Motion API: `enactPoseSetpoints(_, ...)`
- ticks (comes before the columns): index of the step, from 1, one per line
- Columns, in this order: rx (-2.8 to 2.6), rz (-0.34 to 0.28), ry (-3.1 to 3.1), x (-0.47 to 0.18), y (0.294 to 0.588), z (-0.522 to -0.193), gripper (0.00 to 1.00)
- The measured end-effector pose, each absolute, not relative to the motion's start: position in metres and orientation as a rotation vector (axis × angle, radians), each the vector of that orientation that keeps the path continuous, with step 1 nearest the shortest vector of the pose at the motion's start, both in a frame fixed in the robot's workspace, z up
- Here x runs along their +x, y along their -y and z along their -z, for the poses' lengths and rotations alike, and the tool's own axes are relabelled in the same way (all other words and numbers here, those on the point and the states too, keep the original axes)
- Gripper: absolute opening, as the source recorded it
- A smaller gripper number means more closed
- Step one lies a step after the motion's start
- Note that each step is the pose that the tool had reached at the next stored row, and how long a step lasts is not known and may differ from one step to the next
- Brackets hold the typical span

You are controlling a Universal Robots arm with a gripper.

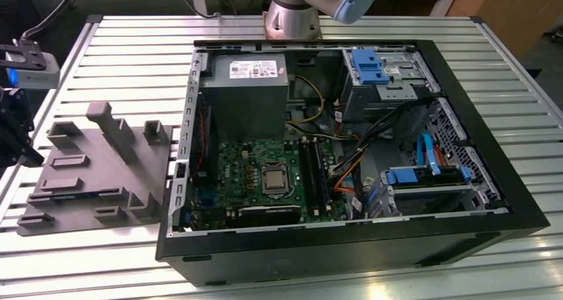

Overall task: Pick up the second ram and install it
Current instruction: 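Pick up the second ram and move it above second insertion slot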

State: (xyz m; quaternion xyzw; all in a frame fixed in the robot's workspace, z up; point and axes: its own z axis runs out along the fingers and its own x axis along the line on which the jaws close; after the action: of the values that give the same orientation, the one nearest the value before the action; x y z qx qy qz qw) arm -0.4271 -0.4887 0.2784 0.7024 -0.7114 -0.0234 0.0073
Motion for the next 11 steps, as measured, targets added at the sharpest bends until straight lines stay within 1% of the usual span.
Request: enactPoseSetpoints(11, 2.196, 0.073, 2.224, -0.4271, 0.4887, -0.2756, 0.11)
